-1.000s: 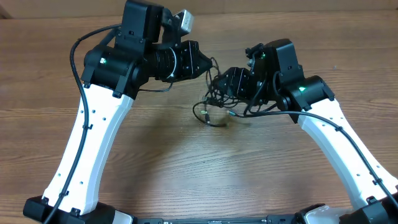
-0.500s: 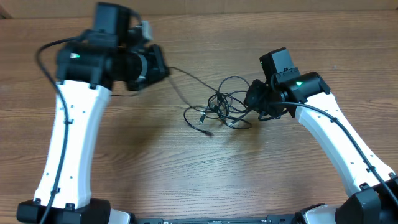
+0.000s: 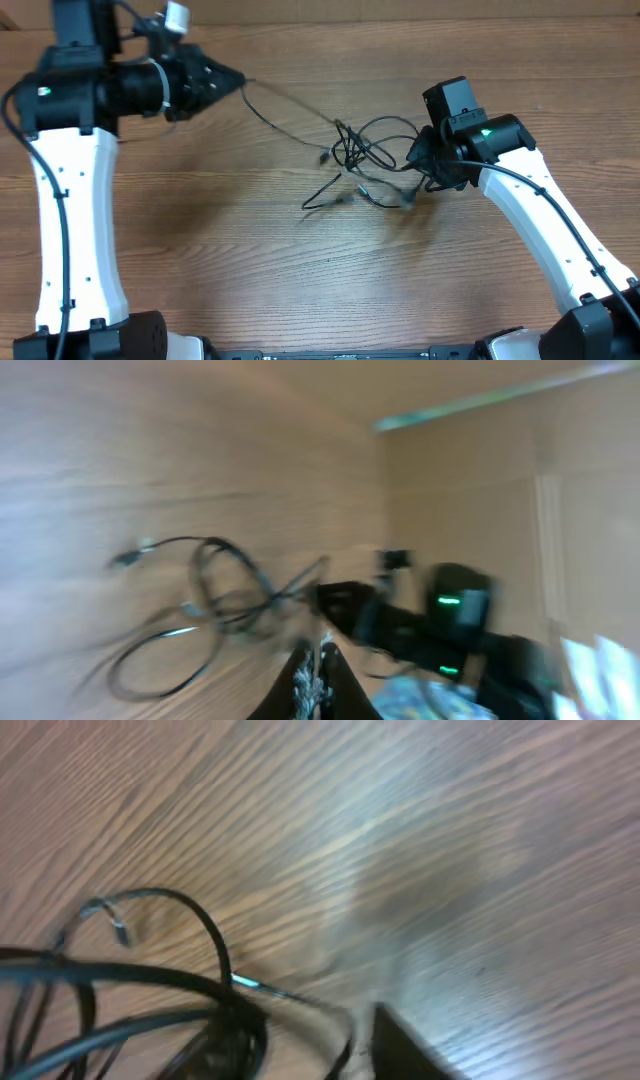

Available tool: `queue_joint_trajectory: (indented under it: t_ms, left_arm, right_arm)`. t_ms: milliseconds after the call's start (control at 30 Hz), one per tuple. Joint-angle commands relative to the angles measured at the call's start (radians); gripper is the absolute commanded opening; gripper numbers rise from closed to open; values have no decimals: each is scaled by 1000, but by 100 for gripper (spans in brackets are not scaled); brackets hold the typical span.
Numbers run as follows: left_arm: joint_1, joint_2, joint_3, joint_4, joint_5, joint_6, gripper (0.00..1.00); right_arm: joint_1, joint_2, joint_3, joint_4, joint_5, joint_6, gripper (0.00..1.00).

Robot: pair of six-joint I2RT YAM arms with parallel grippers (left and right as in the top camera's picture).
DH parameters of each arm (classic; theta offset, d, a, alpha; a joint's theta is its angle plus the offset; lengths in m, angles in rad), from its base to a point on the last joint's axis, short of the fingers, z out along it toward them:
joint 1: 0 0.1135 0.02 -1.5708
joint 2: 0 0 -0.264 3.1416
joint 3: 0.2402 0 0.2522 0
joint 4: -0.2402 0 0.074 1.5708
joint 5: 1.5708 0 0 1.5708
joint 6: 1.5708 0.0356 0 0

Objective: Untangle cables

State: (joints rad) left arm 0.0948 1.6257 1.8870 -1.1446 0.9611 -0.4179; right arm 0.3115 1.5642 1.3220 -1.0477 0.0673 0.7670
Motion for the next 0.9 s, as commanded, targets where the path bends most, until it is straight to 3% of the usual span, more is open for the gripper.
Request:
queue_joint_trajectory:
  t_ms: [0, 67, 233, 367, 500, 567, 633, 667, 733, 833, 867]
  left_arm:
    - [10, -18, 27, 68, 327, -7, 4]
    - [-2, -20, 27, 90, 337, -17, 4]
    - [-67, -25, 27, 71, 124, -16, 4]
    - [-148, -24, 27, -3, -221, -16, 4]
    - [-244, -17, 20, -93, -693, -16, 7]
    - [-285, -5, 4, -116, -820, -16, 24]
    - [-320, 16, -11, -134, -861, -16, 56]
    - [-335, 32, -14, -141, -869, -16, 65]
    - [-352, 68, -14, -148, -877, -13, 72]
    - [-353, 120, -14, -161, -863, -17, 76]
    - [-348, 157, -14, -175, -821, -17, 92]
  right_arm:
    - [-10, -2, 13, 24, -3, -68, 68]
    - [-8, -2, 13, 57, -126, -127, 86]
    - [9, -2, 13, 167, -501, -348, 100]
    - [27, -2, 13, 203, -540, -369, 100]
    - [30, -2, 13, 203, -499, -359, 100]
    - [30, -2, 13, 202, -415, -308, 100]
    - [30, -2, 13, 206, -327, -257, 100]
    - [30, -2, 13, 217, -301, -259, 100]
    - [30, 0, 13, 249, -282, -313, 100]
    - [30, 19, 13, 280, -407, -575, 100]
    - [30, 53, 13, 265, -433, -683, 100]
